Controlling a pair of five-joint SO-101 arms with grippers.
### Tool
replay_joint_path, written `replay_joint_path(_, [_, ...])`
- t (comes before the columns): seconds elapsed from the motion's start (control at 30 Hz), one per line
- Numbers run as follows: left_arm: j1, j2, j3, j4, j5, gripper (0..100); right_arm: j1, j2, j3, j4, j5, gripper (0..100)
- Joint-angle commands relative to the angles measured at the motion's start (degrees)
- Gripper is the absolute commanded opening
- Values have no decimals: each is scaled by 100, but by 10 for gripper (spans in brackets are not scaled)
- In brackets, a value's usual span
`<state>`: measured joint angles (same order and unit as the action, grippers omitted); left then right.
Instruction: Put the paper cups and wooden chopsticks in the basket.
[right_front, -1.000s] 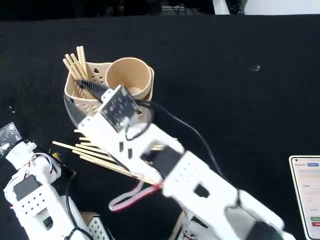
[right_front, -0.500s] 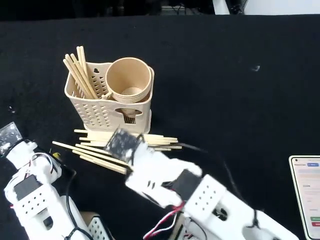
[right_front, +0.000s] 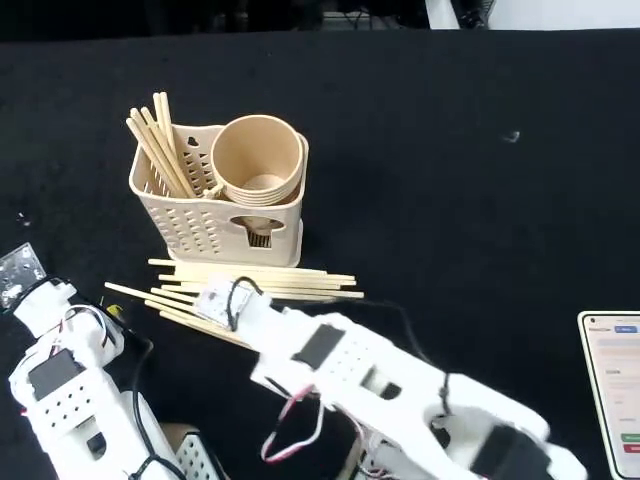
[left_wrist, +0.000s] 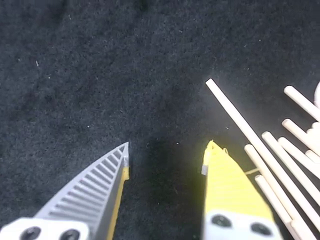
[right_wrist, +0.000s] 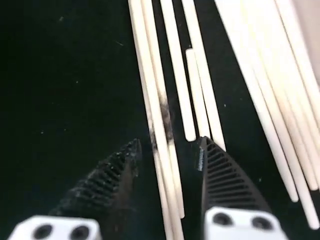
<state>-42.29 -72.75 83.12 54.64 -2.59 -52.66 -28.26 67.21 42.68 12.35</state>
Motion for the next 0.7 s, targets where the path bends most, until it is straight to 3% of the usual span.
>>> replay_joint_path(0.0, [13,-88,-22,-79,9,242,-62,593,-523,-114,325,139])
replay_joint_path(0.23, [13,-88,-22,-79,9,242,-35,910,-734,-70,378,8])
replay_joint_path(0.67, [22,-88,-22,-79,9,242,-35,-1745,-971,1662,378,11])
